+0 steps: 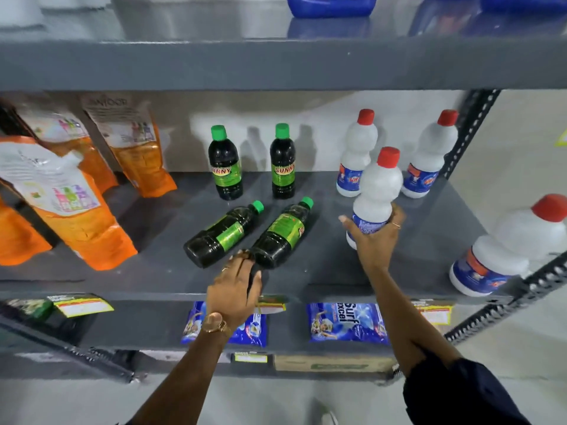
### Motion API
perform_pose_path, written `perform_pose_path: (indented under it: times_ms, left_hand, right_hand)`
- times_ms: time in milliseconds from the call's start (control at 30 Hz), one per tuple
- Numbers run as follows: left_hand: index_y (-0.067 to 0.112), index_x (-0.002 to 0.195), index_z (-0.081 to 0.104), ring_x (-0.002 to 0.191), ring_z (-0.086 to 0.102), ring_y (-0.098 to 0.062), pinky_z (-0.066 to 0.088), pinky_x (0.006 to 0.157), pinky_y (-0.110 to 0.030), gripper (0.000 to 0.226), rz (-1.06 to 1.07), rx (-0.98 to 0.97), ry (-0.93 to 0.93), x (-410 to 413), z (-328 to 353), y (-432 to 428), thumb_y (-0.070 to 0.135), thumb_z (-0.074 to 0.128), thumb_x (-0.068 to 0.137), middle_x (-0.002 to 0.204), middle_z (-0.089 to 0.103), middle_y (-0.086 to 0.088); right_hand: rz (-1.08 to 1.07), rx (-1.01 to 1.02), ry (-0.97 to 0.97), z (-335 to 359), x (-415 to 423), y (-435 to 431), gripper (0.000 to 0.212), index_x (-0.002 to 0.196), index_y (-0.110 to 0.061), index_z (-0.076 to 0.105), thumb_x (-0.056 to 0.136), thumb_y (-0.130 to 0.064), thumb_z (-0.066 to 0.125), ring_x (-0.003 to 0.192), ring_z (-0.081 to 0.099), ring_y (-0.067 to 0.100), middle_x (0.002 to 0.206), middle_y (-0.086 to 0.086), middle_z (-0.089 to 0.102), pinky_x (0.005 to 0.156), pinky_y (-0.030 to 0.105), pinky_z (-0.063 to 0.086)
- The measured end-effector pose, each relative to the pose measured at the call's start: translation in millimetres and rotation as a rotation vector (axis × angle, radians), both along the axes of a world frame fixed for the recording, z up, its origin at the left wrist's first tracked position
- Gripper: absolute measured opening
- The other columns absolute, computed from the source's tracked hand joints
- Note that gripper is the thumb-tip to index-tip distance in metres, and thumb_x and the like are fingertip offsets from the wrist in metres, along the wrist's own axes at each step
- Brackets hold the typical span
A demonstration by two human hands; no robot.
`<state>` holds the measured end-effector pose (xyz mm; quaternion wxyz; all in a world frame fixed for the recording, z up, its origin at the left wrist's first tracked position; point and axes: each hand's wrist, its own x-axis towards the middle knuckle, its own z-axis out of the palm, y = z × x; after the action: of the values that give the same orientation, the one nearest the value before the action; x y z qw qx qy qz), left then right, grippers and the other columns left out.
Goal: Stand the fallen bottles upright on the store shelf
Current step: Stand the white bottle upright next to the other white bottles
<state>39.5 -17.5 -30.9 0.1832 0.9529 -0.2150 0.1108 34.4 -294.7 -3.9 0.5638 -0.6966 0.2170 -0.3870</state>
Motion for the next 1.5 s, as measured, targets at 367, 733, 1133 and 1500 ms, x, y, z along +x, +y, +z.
perform_pose_path:
  times_ms: [367, 733, 1133, 1500]
  left_hand:
    - [0.011, 0.103, 0.061, 0.08, 0.065, -0.029, 0.052, 0.059, -0.032, 0.038, 0.019, 0.036, -0.035, 3, -5, -2, 0.035, 0.034, 0.088, 0.107, 0.067, -0.011]
    - [0.01, 0.104, 0.061, 0.08, 0.065, -0.029, 0.053, 0.06, -0.034, 0.04, 0.017, 0.031, 0.0, 2, -3, -2, 0.035, 0.033, 0.089, 0.106, 0.067, -0.012]
    - [0.009, 0.103, 0.061, 0.077, 0.066, -0.029, 0.054, 0.058, -0.034, 0.039, 0.009, 0.032, -0.001, 0, 0, -2, 0.034, 0.035, 0.088, 0.102, 0.068, -0.013]
    - [0.009, 0.104, 0.06, 0.08, 0.064, -0.029, 0.053, 0.06, -0.035, 0.038, 0.0, 0.034, -0.027, -1, 1, 0, 0.033, 0.035, 0.088, 0.103, 0.067, -0.011]
  right_hand:
    - [0.136, -0.026, 0.183, -16, -8, -17, 0.075, 0.136, -0.015, 0.041, 0.072, -0.008, 0.079, 0.108, 0.055, 0.015, 0.123, -0.003, 0.054, 0.093, 0.028, 0.049]
    - [0.138, -0.032, 0.262, -15, -10, -16, 0.076, 0.136, -0.016, 0.042, 0.071, -0.016, 0.082, 0.118, 0.055, 0.022, 0.131, 0.003, 0.055, 0.094, 0.031, 0.048]
    - [0.15, -0.048, 0.295, -15, -18, -12, 0.076, 0.138, -0.014, 0.041, 0.072, -0.012, 0.08, 0.116, 0.056, 0.02, 0.134, 0.007, 0.056, 0.089, 0.024, 0.045]
    - [0.113, -0.062, 0.275, -14, -15, -8, 0.071, 0.134, -0.013, 0.044, 0.073, -0.016, 0.08, 0.112, 0.055, 0.018, 0.131, 0.008, 0.057, 0.091, 0.028, 0.048]
